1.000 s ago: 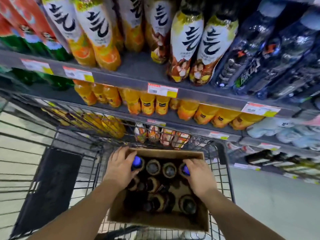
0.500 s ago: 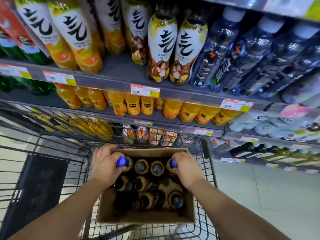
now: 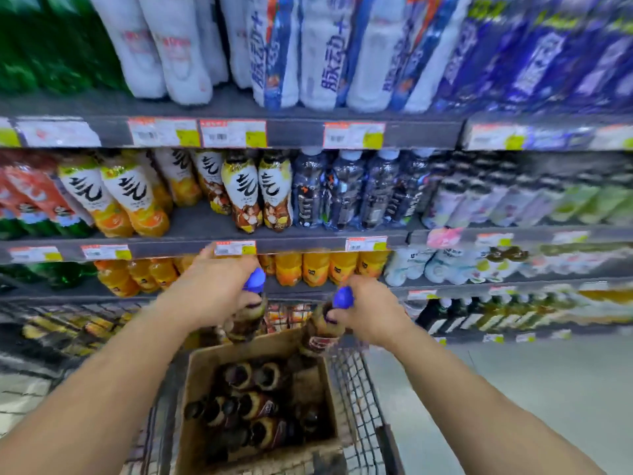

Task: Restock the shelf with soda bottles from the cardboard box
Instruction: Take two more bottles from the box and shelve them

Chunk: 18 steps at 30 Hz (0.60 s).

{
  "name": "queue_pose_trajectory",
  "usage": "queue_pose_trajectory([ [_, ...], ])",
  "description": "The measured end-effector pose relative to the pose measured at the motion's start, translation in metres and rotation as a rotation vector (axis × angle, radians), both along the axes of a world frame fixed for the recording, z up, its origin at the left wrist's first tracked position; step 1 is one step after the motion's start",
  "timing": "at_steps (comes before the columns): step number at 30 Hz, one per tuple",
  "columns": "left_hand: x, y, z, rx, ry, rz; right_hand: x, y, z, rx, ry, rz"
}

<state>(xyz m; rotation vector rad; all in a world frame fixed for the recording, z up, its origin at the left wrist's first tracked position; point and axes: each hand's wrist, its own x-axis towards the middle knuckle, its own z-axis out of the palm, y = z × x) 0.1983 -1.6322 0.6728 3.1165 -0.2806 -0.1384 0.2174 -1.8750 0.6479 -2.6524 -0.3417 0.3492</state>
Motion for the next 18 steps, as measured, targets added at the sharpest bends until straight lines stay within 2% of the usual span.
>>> queue_pose_trajectory([
  [4,0.014,-0.079,0.070,-0.068,-0.105,-0.123,-0.006,-0.077,0.066,0.279,-0.059,-0.186],
  [11,0.017,-0.295,0.146,-0.541,-0.206,-0.281,-0.037,-0.286,0.141,0.710,-0.312,-0.419],
  [13,0.025,-0.365,0.153,-0.712,-0.171,-0.290,-0.049,-0.355,0.161,0.746,-0.375,-0.462],
  [18,0.026,-0.551,0.175,-1.223,0.070,-0.390,-0.085,-0.523,0.188,0.572,-0.543,-0.615],
])
